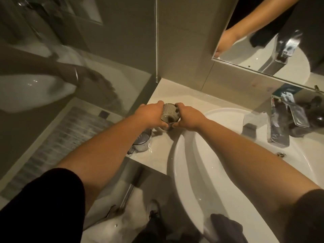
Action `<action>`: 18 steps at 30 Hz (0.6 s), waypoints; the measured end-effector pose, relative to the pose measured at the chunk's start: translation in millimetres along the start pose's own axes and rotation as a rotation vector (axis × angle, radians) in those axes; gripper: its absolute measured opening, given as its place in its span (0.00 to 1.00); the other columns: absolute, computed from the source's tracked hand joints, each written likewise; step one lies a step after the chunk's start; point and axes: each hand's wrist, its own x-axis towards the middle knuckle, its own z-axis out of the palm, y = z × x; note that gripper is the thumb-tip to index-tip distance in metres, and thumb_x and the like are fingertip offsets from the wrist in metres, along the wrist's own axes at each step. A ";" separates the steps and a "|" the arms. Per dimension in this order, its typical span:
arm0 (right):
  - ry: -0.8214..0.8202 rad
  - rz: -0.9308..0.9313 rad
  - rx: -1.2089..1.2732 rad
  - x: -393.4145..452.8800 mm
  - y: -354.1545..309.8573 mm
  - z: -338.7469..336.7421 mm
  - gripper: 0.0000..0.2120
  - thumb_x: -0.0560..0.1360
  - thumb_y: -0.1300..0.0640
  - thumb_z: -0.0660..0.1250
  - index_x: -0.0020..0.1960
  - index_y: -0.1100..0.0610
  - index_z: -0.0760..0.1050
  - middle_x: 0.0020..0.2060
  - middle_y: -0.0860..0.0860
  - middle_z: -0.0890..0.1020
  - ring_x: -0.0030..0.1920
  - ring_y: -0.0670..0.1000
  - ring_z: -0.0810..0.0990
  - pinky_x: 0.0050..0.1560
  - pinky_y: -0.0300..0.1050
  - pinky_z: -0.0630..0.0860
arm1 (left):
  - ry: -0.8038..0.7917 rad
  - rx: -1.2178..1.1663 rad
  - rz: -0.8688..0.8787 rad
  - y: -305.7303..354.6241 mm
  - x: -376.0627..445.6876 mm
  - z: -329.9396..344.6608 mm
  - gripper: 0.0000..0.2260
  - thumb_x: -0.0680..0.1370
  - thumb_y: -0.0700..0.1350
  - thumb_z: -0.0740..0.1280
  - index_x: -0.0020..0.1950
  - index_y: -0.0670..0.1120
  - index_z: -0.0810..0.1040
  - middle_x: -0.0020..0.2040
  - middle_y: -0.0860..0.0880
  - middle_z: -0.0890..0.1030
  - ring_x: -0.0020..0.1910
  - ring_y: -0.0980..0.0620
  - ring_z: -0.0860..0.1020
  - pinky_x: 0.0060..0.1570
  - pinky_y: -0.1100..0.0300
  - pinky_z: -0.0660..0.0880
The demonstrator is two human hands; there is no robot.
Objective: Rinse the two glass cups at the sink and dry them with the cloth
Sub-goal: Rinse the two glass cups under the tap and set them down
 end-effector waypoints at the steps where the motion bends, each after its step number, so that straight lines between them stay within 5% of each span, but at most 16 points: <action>1: -0.002 0.007 -0.010 0.5 -0.6 0.0 0.37 0.68 0.51 0.76 0.70 0.59 0.62 0.59 0.59 0.79 0.56 0.61 0.78 0.52 0.51 0.75 | -0.004 -0.001 -0.005 0.2 -0.1 -0.3 0.33 0.66 0.62 0.76 0.62 0.47 0.67 0.55 0.47 0.83 0.55 0.43 0.81 0.51 0.51 0.67; 6: -0.031 0.027 -0.075 -0.4 -7.7 -4.8 0.36 0.69 0.51 0.76 0.70 0.60 0.62 0.59 0.59 0.78 0.57 0.60 0.77 0.49 0.48 0.73 | -0.028 0.005 -0.034 -0.7 -3.6 -3.6 0.39 0.66 0.64 0.76 0.68 0.47 0.65 0.64 0.45 0.79 0.65 0.44 0.76 0.61 0.48 0.67; 8: -0.046 0.037 -0.103 -4.8 -10.3 -7.3 0.41 0.69 0.50 0.75 0.73 0.60 0.58 0.63 0.59 0.76 0.60 0.60 0.76 0.53 0.49 0.74 | -0.022 -0.004 -0.036 -0.3 -12.9 -7.0 0.51 0.66 0.66 0.75 0.79 0.46 0.55 0.79 0.44 0.63 0.79 0.44 0.60 0.74 0.42 0.58; 11: 0.021 0.024 -0.179 -20.9 -12.6 -13.5 0.35 0.70 0.50 0.72 0.70 0.58 0.61 0.62 0.59 0.74 0.59 0.61 0.75 0.53 0.52 0.74 | 0.092 -0.068 -0.082 -1.8 -38.5 -13.5 0.55 0.69 0.69 0.71 0.82 0.45 0.43 0.83 0.46 0.46 0.82 0.46 0.45 0.78 0.42 0.47; 18: 0.369 -0.361 -0.353 -75.5 -23.8 15.9 0.27 0.69 0.49 0.72 0.63 0.61 0.73 0.60 0.60 0.78 0.59 0.62 0.76 0.58 0.54 0.75 | 0.416 -0.281 -0.219 -26.3 -135.6 31.8 0.35 0.78 0.57 0.68 0.79 0.43 0.61 0.80 0.43 0.62 0.78 0.42 0.60 0.75 0.47 0.58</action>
